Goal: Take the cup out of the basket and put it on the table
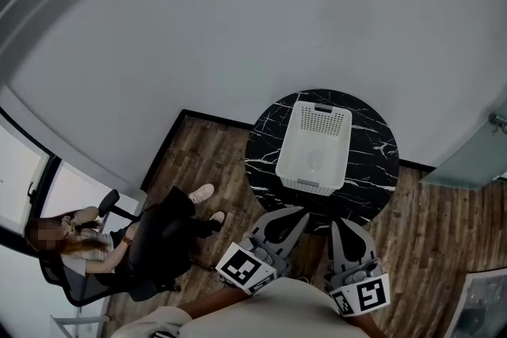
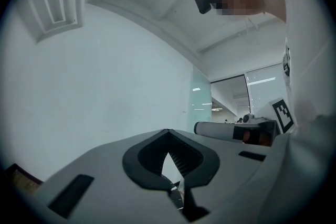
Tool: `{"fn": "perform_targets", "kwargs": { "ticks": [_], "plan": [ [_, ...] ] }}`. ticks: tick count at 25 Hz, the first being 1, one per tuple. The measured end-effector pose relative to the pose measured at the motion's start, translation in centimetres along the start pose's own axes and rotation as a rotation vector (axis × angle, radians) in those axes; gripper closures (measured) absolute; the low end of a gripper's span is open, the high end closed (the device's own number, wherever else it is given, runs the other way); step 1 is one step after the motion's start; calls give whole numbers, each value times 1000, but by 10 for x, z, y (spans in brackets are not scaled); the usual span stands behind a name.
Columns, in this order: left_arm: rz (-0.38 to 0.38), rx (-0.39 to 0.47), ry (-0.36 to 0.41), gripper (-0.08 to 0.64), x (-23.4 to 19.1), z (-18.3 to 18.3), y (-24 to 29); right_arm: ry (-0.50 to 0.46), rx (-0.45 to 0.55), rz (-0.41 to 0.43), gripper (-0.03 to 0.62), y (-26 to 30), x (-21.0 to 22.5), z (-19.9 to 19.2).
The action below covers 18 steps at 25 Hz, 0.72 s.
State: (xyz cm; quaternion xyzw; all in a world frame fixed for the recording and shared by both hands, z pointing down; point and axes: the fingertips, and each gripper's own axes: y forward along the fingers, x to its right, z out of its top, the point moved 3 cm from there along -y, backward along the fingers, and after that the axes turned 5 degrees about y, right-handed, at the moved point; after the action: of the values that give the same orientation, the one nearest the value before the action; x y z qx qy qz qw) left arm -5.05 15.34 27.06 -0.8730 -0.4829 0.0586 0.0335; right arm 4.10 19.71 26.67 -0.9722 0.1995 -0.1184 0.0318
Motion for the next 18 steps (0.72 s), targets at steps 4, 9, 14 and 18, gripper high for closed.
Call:
{"fn": "perform_targets", "kwargs": {
  "ticks": [4, 9, 14, 18],
  "plan": [
    [-10, -2, -25, 566, -36, 2, 12, -8, -14, -11, 586, 39, 5, -1],
    [-35, 2, -43, 566, -75, 3, 24, -24, -27, -25, 586, 80, 6, -5],
    [-55, 13, -47, 566, -107, 3, 33, -39, -35, -43, 586, 112, 9, -11],
    [-74, 2, -49, 566, -123, 0, 39, -32, -32, -57, 586, 128, 13, -16]
  ]
}}
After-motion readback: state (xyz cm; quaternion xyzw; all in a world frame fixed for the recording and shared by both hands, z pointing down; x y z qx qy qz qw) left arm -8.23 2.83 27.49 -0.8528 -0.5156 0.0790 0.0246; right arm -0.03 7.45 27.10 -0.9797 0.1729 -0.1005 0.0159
